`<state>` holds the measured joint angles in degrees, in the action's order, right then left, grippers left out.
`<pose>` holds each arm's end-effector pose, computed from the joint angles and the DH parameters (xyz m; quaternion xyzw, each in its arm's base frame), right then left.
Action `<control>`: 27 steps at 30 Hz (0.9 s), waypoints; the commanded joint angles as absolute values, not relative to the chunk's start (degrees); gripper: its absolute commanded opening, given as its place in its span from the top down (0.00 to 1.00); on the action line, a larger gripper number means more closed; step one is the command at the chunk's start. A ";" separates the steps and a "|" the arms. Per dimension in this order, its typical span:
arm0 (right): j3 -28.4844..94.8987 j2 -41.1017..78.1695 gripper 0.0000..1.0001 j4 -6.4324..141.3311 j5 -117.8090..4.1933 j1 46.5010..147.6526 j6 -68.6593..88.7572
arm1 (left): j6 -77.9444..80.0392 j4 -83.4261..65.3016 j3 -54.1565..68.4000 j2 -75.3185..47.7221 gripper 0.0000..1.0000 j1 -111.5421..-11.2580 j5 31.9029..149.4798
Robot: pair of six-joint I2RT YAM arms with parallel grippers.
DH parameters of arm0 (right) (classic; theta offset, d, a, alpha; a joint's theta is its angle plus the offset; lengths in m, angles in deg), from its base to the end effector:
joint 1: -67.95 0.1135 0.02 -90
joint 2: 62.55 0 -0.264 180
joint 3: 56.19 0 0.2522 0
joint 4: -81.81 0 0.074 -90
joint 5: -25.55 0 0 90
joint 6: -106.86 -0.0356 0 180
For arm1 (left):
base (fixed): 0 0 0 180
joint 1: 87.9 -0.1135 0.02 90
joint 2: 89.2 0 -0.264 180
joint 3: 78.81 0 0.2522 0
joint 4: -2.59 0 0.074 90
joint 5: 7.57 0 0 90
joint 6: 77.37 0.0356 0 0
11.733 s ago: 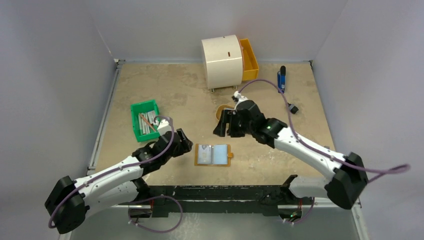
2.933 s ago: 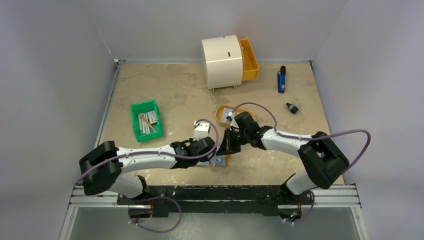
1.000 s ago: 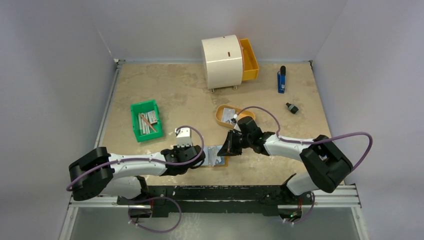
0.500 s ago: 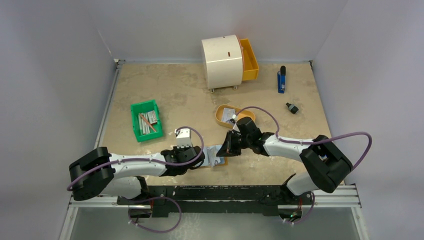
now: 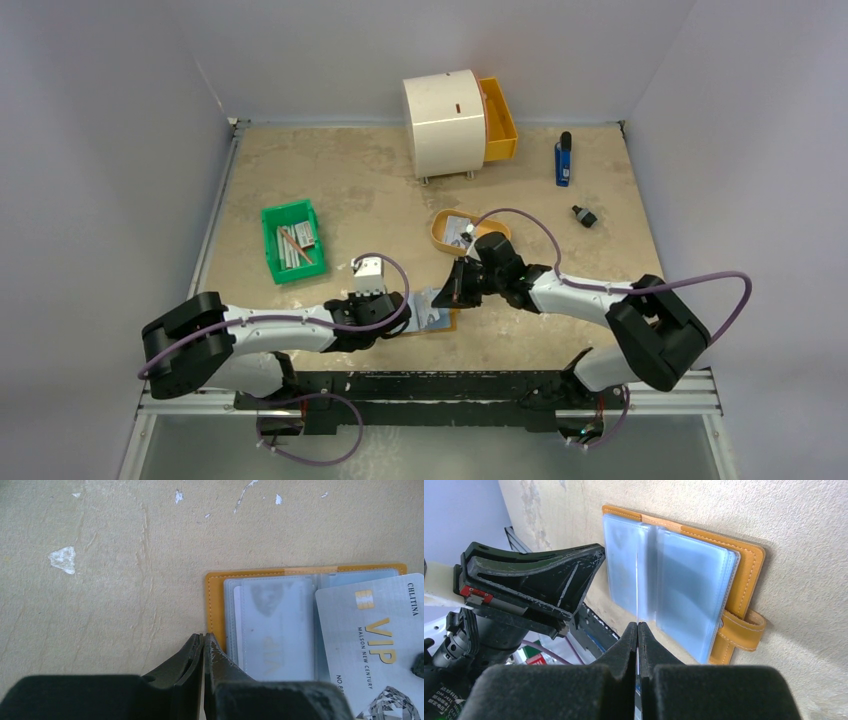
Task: Put the credit cards into the card holder
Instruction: Insert the credit card into the card holder.
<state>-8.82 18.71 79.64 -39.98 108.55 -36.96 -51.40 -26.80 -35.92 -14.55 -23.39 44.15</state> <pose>0.1994 0.1903 0.1712 0.0048 0.8763 0.4536 0.1625 0.1119 -0.1834 0.1460 -0.0778 0.9153 -0.0742 0.3882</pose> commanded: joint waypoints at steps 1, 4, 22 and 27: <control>-8.89 19.58 1.00 81.80 -41.08 108.86 -36.40 | -52.14 -25.22 -35.95 -14.14 0.96 -23.65 43.88; -9.13 19.93 1.00 82.46 -40.69 108.91 -36.36 | -52.20 -25.34 -36.00 -14.21 0.96 -23.65 43.87; -7.81 23.41 1.00 83.47 -39.32 109.83 -36.30 | -52.15 -24.96 -36.02 -13.97 0.97 -23.65 44.14; -7.45 24.45 1.00 84.01 -39.59 110.33 -36.69 | -52.15 -24.89 -36.08 -14.16 0.97 -23.65 44.20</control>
